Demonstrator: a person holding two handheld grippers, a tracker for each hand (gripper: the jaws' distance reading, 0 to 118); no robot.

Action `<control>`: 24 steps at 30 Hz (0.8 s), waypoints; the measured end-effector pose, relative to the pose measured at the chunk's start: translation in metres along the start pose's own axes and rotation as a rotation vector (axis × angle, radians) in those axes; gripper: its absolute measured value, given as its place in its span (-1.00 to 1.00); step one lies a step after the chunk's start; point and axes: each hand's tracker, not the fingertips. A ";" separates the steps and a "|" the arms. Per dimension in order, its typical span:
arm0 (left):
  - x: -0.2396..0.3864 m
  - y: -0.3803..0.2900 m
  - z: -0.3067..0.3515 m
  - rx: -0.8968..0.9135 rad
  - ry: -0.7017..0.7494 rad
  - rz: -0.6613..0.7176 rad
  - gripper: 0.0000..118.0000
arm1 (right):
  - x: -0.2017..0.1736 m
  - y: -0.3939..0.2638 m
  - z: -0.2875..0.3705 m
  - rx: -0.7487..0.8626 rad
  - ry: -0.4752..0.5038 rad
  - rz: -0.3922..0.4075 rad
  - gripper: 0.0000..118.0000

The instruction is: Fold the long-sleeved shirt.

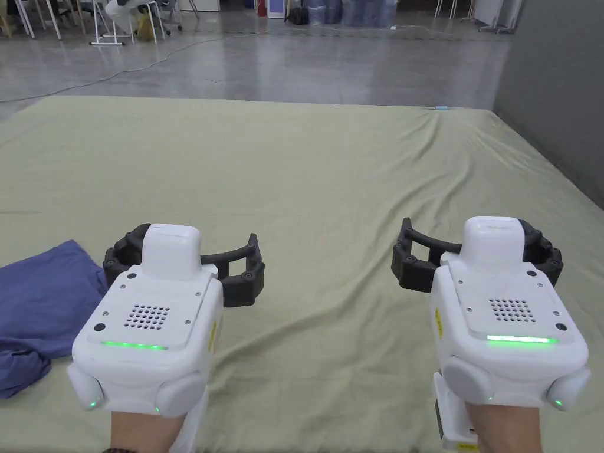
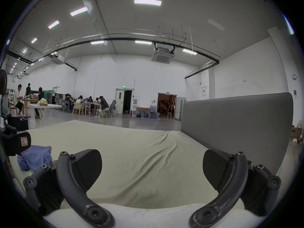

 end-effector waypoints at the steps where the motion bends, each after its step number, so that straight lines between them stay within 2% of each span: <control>1: 0.000 0.000 0.000 0.000 0.001 -0.004 0.99 | 0.000 0.000 0.000 -0.002 -0.001 -0.001 1.00; 24: 0.000 0.001 0.002 0.010 0.020 -0.002 0.99 | 0.003 -0.003 0.003 -0.017 0.008 -0.006 1.00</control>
